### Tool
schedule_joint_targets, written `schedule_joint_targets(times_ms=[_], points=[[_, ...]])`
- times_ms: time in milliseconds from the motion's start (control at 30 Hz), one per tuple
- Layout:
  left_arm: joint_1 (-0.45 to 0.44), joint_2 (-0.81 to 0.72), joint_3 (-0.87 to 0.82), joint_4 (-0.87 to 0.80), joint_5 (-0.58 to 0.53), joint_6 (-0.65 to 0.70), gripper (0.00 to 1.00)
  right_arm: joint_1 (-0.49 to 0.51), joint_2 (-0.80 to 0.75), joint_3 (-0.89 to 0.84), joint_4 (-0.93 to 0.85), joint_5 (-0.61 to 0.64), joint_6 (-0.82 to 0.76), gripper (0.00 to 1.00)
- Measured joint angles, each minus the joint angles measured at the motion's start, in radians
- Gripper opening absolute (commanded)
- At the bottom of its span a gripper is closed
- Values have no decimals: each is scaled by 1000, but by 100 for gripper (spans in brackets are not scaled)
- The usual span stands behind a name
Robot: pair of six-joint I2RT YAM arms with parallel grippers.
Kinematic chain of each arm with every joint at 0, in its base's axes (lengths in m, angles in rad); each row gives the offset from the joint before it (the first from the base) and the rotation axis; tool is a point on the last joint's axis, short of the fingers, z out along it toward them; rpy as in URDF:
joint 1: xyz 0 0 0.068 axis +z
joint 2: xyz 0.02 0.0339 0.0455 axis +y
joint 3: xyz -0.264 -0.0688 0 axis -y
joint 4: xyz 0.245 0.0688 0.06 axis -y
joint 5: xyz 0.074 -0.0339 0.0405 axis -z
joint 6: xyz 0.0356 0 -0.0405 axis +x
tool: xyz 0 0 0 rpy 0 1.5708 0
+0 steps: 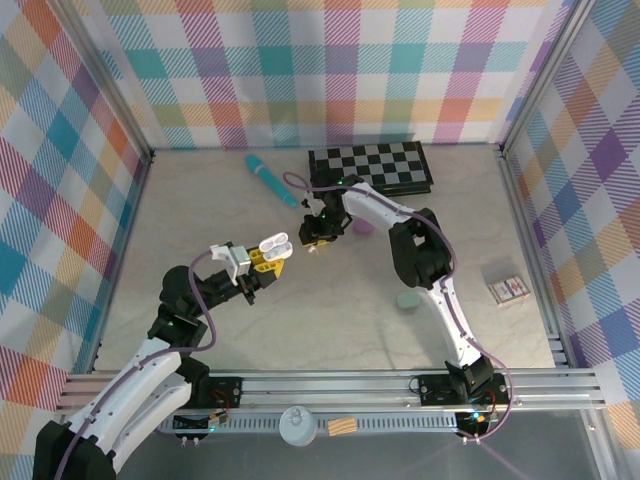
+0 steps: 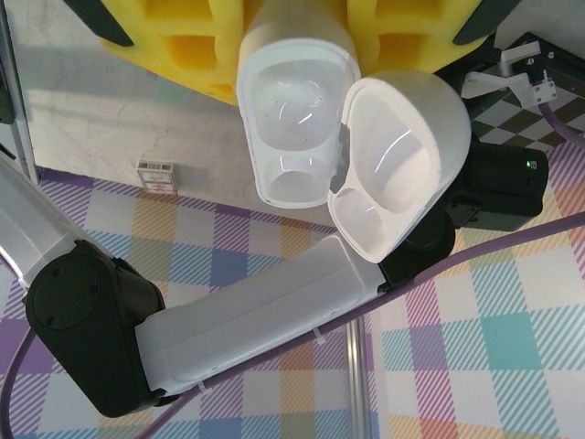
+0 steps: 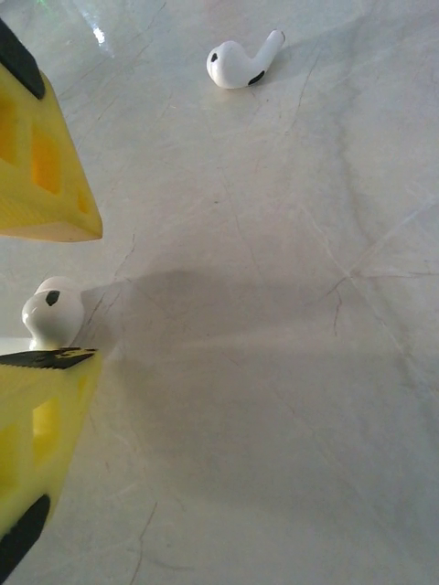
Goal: Insert the wireless bluetooth earbuds into the charging case
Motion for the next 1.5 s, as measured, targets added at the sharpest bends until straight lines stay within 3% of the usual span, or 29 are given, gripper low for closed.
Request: schedule_joint_targets(times_ms=[1500], points=[[-1,29,0,3,7,-1,6,6,-39,-91,6,-13,-78,24]])
